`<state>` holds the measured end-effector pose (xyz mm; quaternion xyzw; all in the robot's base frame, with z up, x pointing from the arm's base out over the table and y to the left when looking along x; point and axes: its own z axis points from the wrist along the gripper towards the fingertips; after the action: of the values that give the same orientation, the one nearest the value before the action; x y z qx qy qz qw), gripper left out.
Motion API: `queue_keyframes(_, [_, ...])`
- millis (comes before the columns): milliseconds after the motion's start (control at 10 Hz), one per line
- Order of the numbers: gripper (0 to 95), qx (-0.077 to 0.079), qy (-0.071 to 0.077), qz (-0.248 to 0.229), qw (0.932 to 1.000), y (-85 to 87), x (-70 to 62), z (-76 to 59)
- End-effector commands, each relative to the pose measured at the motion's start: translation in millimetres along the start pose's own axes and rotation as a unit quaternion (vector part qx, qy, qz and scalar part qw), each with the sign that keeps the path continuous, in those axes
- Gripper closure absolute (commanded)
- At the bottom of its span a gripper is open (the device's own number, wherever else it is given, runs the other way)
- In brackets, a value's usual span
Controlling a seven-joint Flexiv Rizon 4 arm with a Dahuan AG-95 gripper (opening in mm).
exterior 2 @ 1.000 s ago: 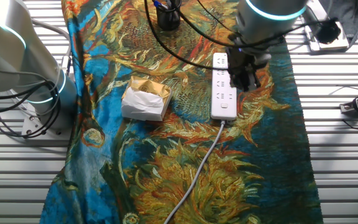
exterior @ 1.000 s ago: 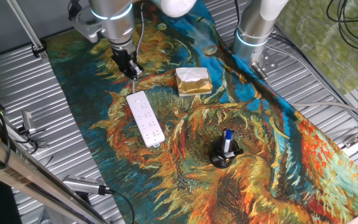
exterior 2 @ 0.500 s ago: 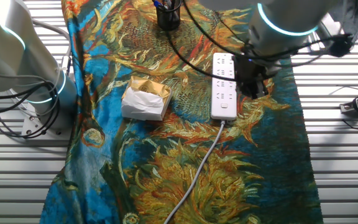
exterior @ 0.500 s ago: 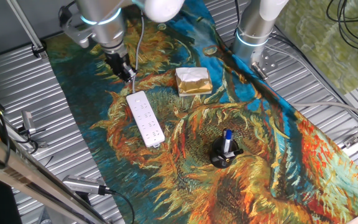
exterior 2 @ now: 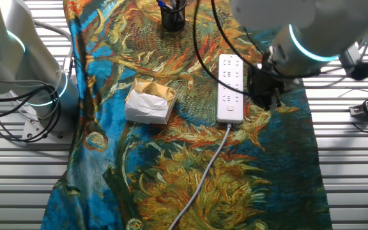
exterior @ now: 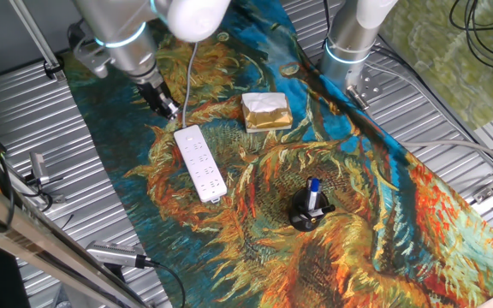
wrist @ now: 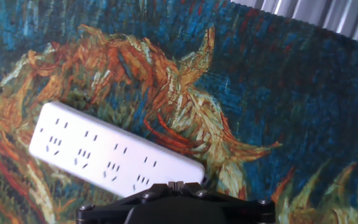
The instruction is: Turn on the power strip by pressing the button
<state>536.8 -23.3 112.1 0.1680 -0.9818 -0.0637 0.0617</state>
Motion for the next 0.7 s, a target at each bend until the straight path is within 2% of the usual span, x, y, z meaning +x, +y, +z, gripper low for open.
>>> queue_keyframes(100, [95.0,0.002,0.001,0.005,1.0,-1.0,0.6,6.8])
queue_keyframes(700, [95.0,0.001,0.003,0.009,1.0,-2.6,0.5,34.4])
